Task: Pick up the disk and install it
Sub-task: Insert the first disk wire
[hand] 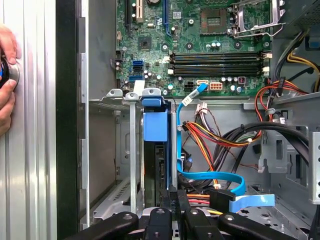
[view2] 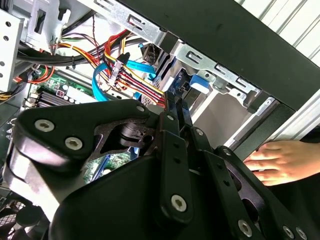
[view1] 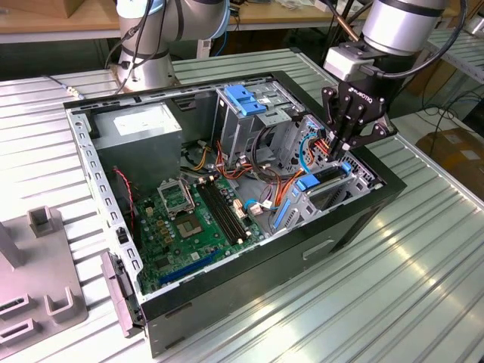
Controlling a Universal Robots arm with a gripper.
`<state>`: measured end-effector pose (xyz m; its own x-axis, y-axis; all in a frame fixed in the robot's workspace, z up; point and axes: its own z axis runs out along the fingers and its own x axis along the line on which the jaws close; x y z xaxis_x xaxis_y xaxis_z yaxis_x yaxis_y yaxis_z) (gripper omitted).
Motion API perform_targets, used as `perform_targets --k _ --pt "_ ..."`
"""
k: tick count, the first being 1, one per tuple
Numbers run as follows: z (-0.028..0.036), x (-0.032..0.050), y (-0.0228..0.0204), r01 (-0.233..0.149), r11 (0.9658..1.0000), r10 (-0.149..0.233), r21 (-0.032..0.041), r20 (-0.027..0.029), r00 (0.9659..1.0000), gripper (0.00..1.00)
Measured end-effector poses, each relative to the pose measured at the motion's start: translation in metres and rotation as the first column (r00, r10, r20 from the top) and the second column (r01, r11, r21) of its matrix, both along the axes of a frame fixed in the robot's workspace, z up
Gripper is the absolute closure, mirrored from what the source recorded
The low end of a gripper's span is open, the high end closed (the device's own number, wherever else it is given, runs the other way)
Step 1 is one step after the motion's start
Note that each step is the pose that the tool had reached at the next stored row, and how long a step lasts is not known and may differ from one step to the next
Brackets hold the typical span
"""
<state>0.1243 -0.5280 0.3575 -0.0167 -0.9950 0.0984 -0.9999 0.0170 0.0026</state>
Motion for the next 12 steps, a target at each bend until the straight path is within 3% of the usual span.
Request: perform_targets --k 8,12 --pt "-0.0004 0.0 -0.0007 0.0 1.0 0.0 0.0001 0.0 1.0 0.84" --pt "-0.0014 -0.0007 -0.0062 0.0 1.0 0.0 0.0067 0.0 1.0 0.84"
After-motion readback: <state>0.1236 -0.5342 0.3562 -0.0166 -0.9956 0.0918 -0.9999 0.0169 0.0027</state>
